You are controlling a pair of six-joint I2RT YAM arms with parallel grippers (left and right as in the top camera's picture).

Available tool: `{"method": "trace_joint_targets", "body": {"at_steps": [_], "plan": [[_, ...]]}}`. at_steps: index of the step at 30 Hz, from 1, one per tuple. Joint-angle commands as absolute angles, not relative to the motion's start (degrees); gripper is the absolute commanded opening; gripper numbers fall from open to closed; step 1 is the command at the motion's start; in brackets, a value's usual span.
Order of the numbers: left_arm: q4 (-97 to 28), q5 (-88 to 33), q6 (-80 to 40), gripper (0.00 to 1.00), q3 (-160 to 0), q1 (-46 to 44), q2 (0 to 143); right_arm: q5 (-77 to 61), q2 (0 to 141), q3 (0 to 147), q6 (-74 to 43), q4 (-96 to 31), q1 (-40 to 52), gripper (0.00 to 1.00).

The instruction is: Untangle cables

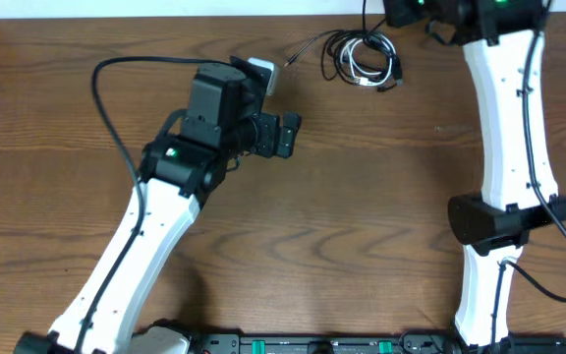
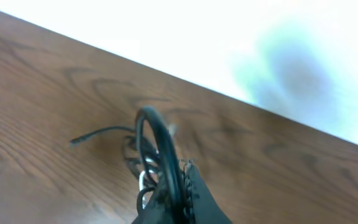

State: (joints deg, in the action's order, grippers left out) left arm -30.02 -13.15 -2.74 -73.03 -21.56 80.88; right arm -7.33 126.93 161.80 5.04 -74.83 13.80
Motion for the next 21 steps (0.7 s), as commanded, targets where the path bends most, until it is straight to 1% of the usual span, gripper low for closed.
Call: {"method": "trace_joint_targets", "body": {"at_steps": [1, 7, 10, 16, 21], "plan": [[-29.1, -12.4, -2.0, 0.98, -74.2, -21.6, 84.6, -4.4, 126.2, 168.7, 5.0, -77.5, 14.9, 0.01], [-25.3, -13.6, -1.1, 0.98, -74.2, -21.6, 85.8, -4.4, 125.8, 174.0, 4.8, -81.6, 16.8, 0.01], [-21.8, -21.2, 7.5, 0.98, -74.2, -21.6, 85.8, -3.6, 124.6, 174.0, 4.3, -83.0, 18.7, 0.01], [-18.0, -25.9, 10.7, 0.98, -74.2, -21.6, 85.8, -3.2, 121.7, 174.0, 2.0, -85.1, 21.2, 0.01], [-17.0, -32.6, 13.3, 0.98, -74.2, -21.6, 85.8, -3.6, 117.7, 173.9, -0.4, -86.0, 23.2, 0.01]]}}
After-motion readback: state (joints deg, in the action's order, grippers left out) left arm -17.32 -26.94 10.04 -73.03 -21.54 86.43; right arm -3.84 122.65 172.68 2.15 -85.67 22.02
